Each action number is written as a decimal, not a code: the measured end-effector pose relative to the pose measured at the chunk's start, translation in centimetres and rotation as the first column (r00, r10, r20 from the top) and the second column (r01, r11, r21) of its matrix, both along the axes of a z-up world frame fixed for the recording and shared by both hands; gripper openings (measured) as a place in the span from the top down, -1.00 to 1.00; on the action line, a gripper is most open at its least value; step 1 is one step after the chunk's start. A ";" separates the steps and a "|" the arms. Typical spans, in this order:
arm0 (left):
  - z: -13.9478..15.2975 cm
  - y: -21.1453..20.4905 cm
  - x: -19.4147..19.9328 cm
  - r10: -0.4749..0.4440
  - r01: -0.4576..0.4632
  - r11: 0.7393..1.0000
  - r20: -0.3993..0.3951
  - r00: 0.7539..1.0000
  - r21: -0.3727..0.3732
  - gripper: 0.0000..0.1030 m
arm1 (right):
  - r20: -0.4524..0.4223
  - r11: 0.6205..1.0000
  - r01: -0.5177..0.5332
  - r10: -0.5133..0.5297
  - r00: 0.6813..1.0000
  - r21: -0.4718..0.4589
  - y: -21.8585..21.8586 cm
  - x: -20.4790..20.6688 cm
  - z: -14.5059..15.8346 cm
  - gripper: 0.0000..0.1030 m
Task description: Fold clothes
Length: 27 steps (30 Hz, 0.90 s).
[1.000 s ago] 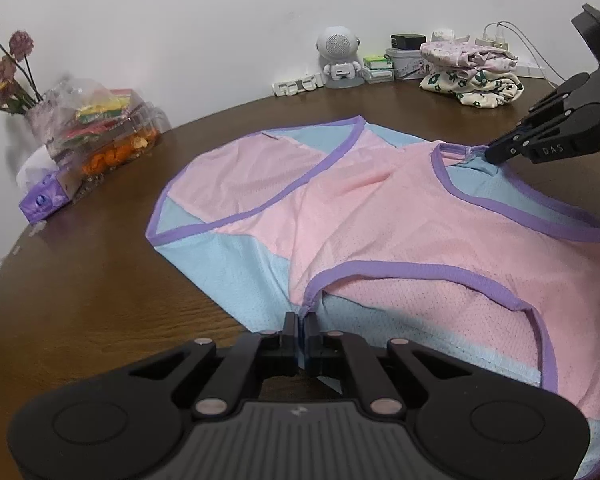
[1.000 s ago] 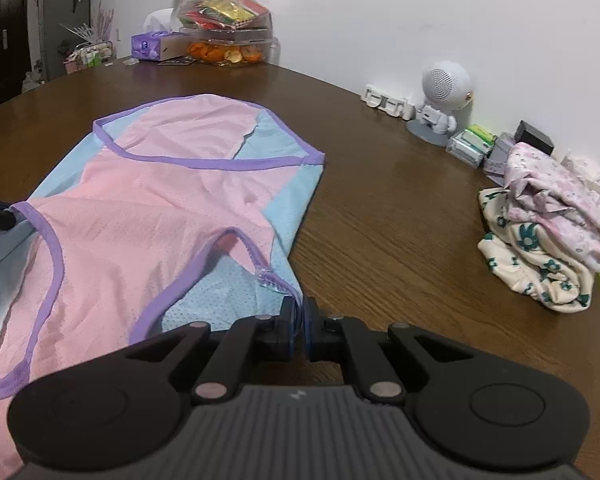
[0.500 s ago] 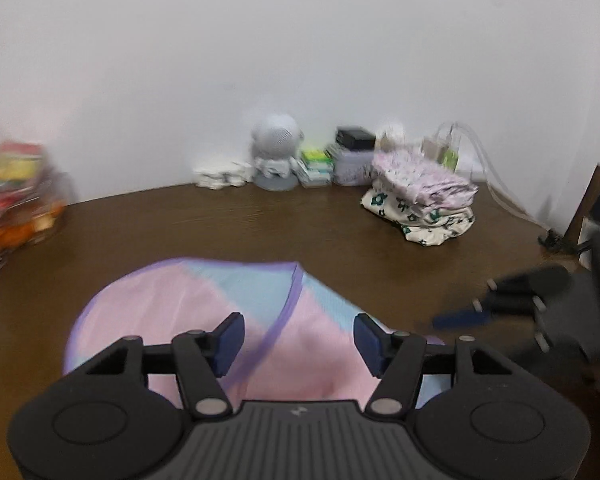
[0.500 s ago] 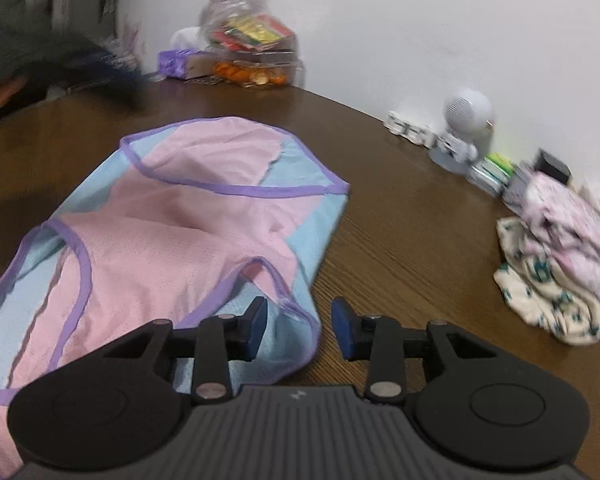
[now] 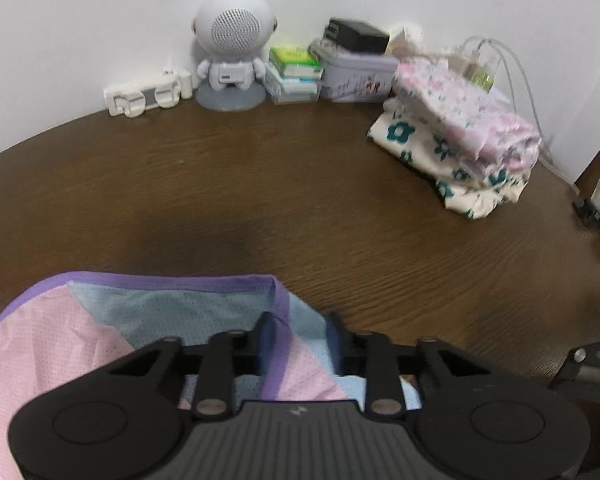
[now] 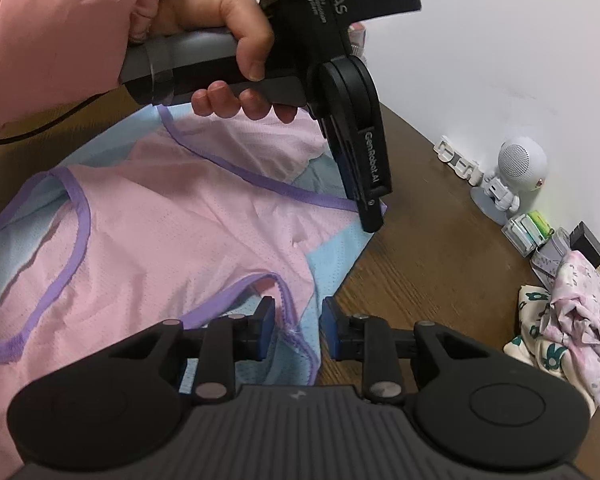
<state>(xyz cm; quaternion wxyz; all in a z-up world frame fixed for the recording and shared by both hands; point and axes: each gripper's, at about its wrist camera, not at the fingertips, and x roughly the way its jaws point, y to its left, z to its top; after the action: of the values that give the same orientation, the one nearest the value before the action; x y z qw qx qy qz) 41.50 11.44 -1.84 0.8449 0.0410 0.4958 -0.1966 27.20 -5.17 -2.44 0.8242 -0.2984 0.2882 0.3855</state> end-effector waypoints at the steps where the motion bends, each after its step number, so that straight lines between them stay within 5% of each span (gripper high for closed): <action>1: 0.0 0.1 0.1 0.010 -0.010 1.000 -0.001 1.000 -0.006 0.69 | -0.004 1.000 -0.004 0.004 1.000 -0.002 0.0 0.1 -0.1 0.56; 8: 0.0 1.5 0.1 0.057 -0.056 0.996 0.001 0.998 -0.066 0.69 | -0.006 0.998 -0.054 0.054 0.999 -0.024 0.4 0.0 -0.4 0.58; 10: 0.0 1.6 0.3 0.068 -0.067 0.994 0.006 0.998 -0.081 0.48 | -0.007 0.998 -0.057 0.057 0.998 -0.030 0.4 0.0 -0.5 0.59; 12: 0.0 1.4 0.6 0.076 -0.074 0.993 0.014 0.997 -0.095 0.47 | -0.009 0.998 -0.057 0.057 0.998 -0.034 0.4 0.0 -0.5 0.62; 14: -0.1 1.2 0.8 0.079 -0.077 0.993 0.018 0.997 -0.086 0.61 | -0.011 0.998 -0.055 0.055 0.998 -0.039 0.4 0.1 -0.6 0.66; 15: -0.2 1.0 0.7 0.080 -0.078 0.994 0.021 0.997 -0.073 0.91 | -0.012 0.998 -0.053 0.053 0.999 -0.042 0.4 0.2 -0.6 0.71; 18: -0.2 0.9 0.3 0.095 -0.094 0.995 0.036 0.995 -0.033 0.92 | -0.013 0.998 -0.051 0.051 0.999 -0.041 0.4 0.2 -0.7 0.92; 23: 0.9 3.3 -0.4 0.178 -0.174 0.983 0.093 0.980 -0.054 0.93 | 0.106 0.987 -0.132 0.141 0.984 -0.089 0.3 -2.3 -0.5 0.93; 27: 1.6 5.2 -0.3 0.242 -0.231 0.968 0.125 0.962 -0.102 0.93 | 0.266 0.961 -0.153 0.213 0.940 -0.230 0.8 -4.2 -1.4 0.93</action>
<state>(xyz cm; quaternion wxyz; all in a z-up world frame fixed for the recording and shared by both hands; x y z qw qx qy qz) 41.16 16.65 -0.21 0.8953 -0.0417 0.4291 -0.1122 23.04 -4.38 -3.81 0.7822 -0.4608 0.1745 0.3812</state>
